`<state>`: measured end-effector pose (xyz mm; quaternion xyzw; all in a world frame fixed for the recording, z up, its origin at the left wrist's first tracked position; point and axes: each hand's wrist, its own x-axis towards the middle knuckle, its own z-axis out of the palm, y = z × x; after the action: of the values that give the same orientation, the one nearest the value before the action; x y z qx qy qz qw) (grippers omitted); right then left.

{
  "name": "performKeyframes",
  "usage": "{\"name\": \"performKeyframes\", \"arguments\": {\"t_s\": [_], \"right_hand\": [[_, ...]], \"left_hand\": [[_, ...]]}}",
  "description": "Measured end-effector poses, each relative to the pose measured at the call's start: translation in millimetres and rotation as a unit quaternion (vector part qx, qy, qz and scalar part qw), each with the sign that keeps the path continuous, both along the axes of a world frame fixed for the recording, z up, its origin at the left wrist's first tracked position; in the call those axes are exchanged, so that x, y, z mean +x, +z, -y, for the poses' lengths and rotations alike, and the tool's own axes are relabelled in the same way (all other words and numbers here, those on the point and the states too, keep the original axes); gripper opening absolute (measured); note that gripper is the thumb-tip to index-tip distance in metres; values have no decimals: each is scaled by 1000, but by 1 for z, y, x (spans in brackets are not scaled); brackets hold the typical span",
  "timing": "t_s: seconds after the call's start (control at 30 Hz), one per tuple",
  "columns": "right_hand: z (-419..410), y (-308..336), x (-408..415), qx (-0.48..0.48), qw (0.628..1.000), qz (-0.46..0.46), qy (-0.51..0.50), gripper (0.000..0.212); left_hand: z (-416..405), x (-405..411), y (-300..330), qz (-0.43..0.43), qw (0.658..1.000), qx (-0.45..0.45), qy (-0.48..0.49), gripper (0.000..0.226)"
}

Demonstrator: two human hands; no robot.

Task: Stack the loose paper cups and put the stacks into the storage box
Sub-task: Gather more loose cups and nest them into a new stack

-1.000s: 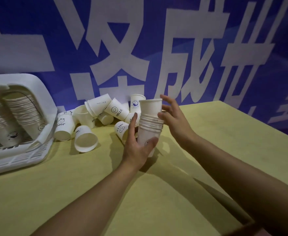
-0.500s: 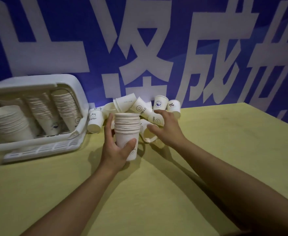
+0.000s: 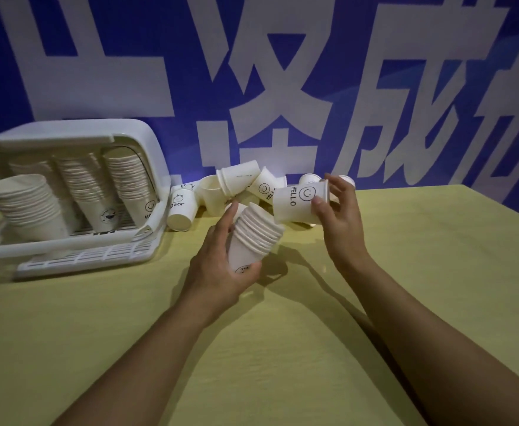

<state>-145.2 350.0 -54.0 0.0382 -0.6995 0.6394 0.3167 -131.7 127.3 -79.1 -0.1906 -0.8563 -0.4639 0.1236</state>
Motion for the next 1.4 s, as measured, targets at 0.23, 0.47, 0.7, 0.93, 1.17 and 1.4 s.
{"name": "performKeyframes", "arguments": {"t_s": [0.23, 0.47, 0.7, 0.93, 1.17, 1.4], "right_hand": [[21, 5, 16, 161, 976, 56, 134, 58], [14, 11, 7, 250, 957, 77, 124, 58], [-116, -13, -65, 346, 855, 224, -314, 44], [-163, -34, -61, 343, 821, 292, -351, 46], [-144, -15, -52, 117, 919, 189, -327, 52], [-13, 22, -6, 48, 997, 59, 5, 73]], "left_hand": [[-2, 1, -2, -32, 998, -46, -25, 114], [-9, -2, -12, 22, 997, 69, -37, 105], [-20, -6, -15, 34, 994, 85, -54, 103], [-24, -5, -14, 40, 994, 85, -64, 100], [-26, -4, -15, 40, 994, 78, -65, 103], [-23, -1, -13, 35, 995, 55, -82, 107]]}}
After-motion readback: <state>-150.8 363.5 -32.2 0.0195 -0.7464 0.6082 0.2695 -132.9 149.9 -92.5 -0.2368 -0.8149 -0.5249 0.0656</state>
